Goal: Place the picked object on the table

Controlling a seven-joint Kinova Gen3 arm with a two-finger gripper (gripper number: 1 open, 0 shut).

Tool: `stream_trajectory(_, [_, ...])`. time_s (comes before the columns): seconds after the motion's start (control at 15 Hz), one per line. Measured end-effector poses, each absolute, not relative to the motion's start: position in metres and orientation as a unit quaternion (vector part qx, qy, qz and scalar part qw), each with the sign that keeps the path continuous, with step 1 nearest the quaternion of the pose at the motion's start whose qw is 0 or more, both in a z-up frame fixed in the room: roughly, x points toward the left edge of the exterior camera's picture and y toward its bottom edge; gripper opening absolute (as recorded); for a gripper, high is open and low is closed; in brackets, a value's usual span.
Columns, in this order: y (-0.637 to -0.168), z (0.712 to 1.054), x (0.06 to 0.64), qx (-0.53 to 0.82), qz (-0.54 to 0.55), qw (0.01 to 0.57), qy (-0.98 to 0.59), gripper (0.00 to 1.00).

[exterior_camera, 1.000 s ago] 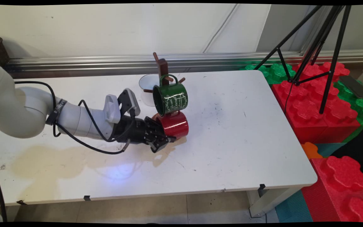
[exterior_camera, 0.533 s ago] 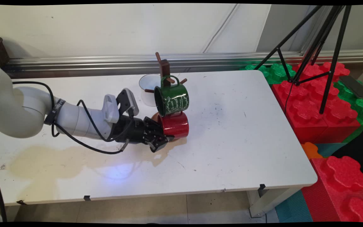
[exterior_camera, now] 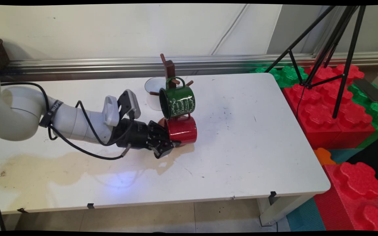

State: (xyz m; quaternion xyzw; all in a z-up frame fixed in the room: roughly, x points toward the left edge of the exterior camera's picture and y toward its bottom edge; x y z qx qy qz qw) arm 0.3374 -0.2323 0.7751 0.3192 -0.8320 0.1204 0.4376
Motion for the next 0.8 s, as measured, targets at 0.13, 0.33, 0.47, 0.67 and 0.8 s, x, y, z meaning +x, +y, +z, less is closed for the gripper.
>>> stream_trajectory(0.13, [-0.229,0.778,0.338,0.315,0.116,0.44,-0.833,0.0])
stream_trajectory(0.33, [-0.224,0.782,0.338,0.308,0.107,0.447,-0.833,0.0])
stream_trajectory(0.47, [-0.218,0.79,0.333,0.291,0.082,0.489,-0.818,0.0])
stream_trajectory(0.67, [-0.213,0.8,0.33,0.275,0.058,0.529,-0.801,0.0])
stream_trajectory(0.8, [-0.209,0.805,0.331,0.267,0.048,0.544,-0.794,0.0])
